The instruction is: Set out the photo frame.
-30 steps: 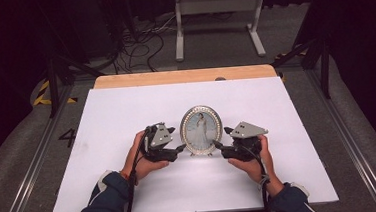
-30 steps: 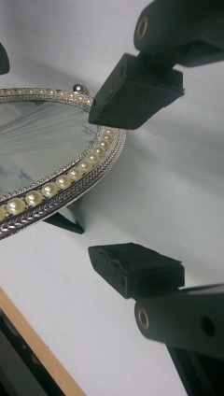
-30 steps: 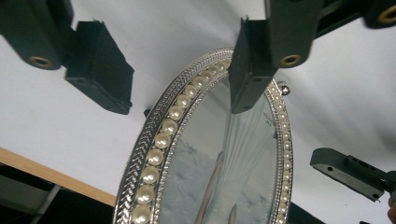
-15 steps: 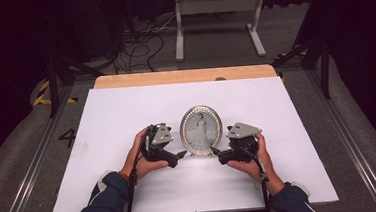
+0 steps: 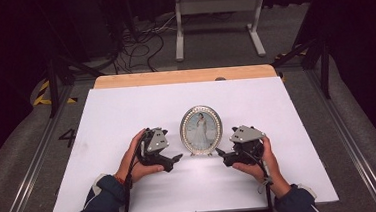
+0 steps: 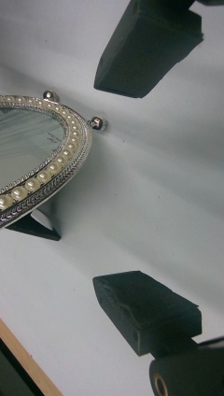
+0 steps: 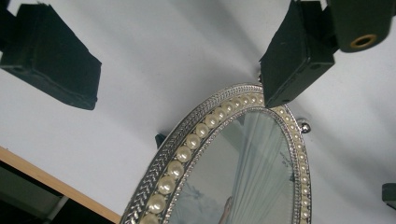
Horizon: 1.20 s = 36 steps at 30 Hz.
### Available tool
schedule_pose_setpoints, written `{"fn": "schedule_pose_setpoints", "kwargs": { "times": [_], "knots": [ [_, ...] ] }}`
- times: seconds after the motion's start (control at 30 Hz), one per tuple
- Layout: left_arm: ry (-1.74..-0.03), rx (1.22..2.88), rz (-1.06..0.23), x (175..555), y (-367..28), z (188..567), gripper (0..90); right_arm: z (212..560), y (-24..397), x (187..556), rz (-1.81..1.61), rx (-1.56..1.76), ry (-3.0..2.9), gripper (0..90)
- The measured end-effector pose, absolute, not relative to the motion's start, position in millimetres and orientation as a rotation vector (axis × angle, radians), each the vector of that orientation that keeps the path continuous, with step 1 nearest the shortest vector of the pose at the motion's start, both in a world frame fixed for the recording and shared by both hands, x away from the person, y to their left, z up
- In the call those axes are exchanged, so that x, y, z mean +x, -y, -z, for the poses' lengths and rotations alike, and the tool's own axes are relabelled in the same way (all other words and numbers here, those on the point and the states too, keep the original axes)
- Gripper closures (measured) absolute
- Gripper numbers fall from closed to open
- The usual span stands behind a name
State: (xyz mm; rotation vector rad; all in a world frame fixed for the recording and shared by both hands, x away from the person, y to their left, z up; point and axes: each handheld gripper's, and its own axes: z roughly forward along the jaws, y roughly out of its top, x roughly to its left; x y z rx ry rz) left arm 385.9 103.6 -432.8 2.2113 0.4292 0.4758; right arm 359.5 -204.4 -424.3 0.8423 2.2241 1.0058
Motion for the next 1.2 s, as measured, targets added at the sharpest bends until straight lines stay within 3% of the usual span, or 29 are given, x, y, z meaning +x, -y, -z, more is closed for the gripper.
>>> {"fn": "schedule_pose_setpoints", "kwargs": {
  "times": [1.2],
  "knots": [
    [-0.460,2.199,-0.560,359.2,-150.4,436.0,8.9,423.7,233.3,339.9,-0.965,0.820,-2.197,12.9]
  ]
}}
